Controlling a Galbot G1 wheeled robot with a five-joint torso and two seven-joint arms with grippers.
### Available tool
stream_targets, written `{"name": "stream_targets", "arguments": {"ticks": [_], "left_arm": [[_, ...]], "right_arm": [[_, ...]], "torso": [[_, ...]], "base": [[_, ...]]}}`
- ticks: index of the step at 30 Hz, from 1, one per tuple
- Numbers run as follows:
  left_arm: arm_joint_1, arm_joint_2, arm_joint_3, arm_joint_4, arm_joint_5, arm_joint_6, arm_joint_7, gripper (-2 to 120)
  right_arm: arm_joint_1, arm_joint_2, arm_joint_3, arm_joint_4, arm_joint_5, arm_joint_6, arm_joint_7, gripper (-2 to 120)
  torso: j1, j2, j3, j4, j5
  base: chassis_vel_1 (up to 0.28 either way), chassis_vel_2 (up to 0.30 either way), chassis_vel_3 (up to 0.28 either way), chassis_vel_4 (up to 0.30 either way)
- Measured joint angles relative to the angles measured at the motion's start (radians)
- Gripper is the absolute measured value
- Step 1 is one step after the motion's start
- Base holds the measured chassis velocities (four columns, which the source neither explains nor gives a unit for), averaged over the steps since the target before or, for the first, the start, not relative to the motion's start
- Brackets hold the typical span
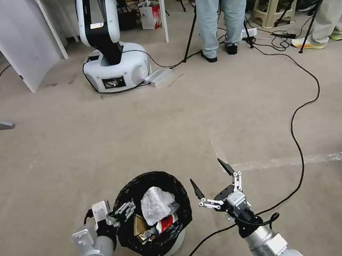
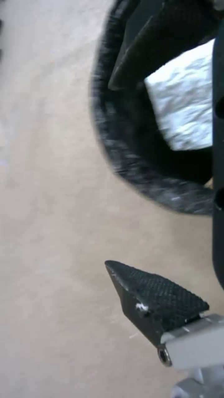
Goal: Pick up the trash bin, then pick up the garbage from the floor and place it into the trash bin.
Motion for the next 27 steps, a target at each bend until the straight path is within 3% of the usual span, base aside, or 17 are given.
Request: {"name": "stream_targets", "arguments": {"ticks": [1,3,7,8,10,11,13,14,20,27], "left_arm": [[0.009,-0.001,0.004,-0.003,0.038,-0.065,0.002,100],[0.013,-0.001,0.006,-0.005,0.050,-0.085,0.002,100],[0.055,-0.008,0.025,-0.017,0.180,-0.257,0.000,100],[0.055,-0.008,0.025,-0.017,0.180,-0.257,0.000,100],[0.069,-0.011,0.036,-0.015,0.230,-0.367,-0.012,100],[0.069,-0.011,0.036,-0.015,0.230,-0.367,-0.012,100],[0.095,-0.013,0.045,0.005,0.279,-0.488,-0.028,100],[0.095,-0.013,0.045,0.005,0.279,-0.488,-0.028,100],[0.154,-0.022,0.067,0.059,0.336,-0.642,-0.048,100],[0.163,-0.031,0.086,0.078,0.374,-0.671,-0.070,100]], "right_arm": [[0.001,0.002,-0.003,0.001,0.000,-0.002,0.015,100],[0.001,0.003,-0.004,0.002,0.002,-0.004,0.024,100],[-0.005,0.013,-0.009,0.013,0.005,-0.024,0.100,100],[-0.005,0.013,-0.009,0.013,0.005,-0.024,0.100,100],[-0.017,0.023,-0.008,0.023,-0.008,-0.042,0.147,100],[-0.017,0.023,-0.008,0.023,-0.008,-0.042,0.147,100],[-0.031,0.039,-0.003,0.034,-0.019,-0.055,0.190,100],[-0.031,0.039,-0.003,0.034,-0.019,-0.055,0.190,100],[-0.059,0.069,-0.018,0.031,-0.061,-0.067,0.244,100],[-0.056,0.079,-0.015,0.025,-0.077,-0.069,0.256,100]], "torso": [[0.000,0.000,0.000,-0.0001,0.0000],[0.000,0.000,0.000,-0.0001,0.0000],[0.000,0.000,0.000,0.0000,0.0000],[0.000,0.000,0.000,0.0000,0.0000],[0.000,0.000,0.000,-0.0001,0.0000],[0.000,0.000,0.000,-0.0001,0.0000],[0.000,0.000,0.000,-0.0003,-0.0002],[0.000,0.000,0.000,-0.0003,-0.0002],[0.000,0.000,0.000,0.0000,-0.0002],[0.000,0.000,0.000,-0.0002,-0.0006]], "base": [[0.000,0.000,0.000,0.000],[0.000,0.000,0.000,0.000],[0.000,0.000,0.000,0.000],[0.000,0.000,0.000,0.000],[0.000,0.000,0.000,0.000],[0.000,0.000,0.000,0.000],[0.000,0.000,0.000,0.000],[0.000,0.000,0.000,0.000],[0.000,0.000,0.000,0.000],[0.000,0.000,0.000,0.000]]}}
